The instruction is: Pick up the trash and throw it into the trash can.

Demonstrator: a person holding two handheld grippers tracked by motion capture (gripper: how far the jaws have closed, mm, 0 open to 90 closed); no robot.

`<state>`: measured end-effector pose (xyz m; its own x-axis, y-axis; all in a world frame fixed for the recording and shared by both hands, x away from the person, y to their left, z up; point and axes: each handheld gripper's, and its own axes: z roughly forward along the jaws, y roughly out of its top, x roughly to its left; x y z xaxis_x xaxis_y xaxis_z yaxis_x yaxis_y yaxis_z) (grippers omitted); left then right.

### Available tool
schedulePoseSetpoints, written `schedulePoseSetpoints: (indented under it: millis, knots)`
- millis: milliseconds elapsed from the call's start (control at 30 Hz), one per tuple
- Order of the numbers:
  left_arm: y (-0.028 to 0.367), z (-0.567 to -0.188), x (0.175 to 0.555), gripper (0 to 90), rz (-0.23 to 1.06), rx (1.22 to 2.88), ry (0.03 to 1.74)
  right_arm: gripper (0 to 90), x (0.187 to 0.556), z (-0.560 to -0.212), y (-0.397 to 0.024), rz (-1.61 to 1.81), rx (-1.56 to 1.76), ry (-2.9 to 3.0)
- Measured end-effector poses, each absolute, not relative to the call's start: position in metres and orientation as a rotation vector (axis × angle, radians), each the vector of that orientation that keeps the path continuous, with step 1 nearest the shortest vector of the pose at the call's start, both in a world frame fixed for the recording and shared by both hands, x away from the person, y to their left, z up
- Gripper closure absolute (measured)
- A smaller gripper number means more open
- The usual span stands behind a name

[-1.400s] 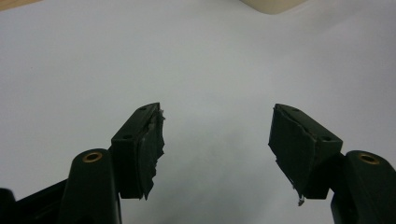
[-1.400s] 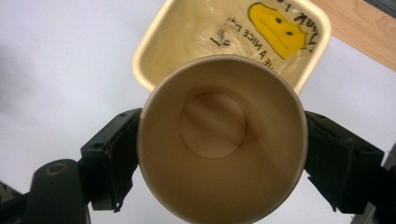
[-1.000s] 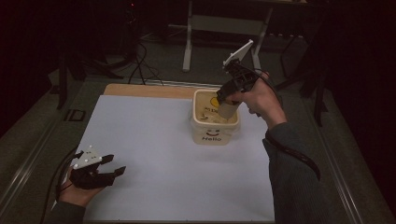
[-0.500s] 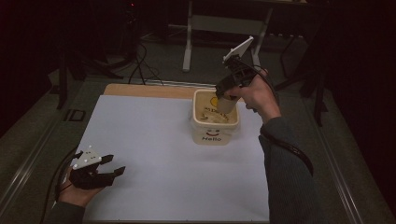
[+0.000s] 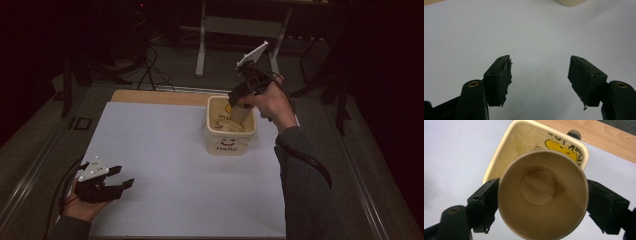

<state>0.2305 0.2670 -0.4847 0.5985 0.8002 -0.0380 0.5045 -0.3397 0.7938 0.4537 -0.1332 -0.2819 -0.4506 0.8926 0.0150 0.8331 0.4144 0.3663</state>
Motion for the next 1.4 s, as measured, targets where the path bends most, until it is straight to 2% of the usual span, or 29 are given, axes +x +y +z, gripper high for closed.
schedulePoseSetpoints:
  millis: [600, 867, 1000, 1400]
  knots:
    - [0.267, -0.485, 0.231, 35.1, 0.459, 2.013, 1.037, 17.1, 0.458, -0.317, -0.134, 0.467, 1.559, 2.51]
    - [0.267, -0.485, 0.231, 35.1, 0.459, 2.013, 1.036, 16.6, 0.459, -0.318, -0.135, 0.475, 1.571, 2.511]
    - [0.267, -0.485, 0.231, 35.1, 0.458, 2.012, 1.036, 10.0, 0.46, -0.319, -0.136, 0.485, 1.581, 2.503]
    - [0.268, -0.485, 0.23, 35.1, 0.462, 2.014, 1.036, 13.7, 0.455, -0.317, -0.14, 0.505, 1.528, 2.55]
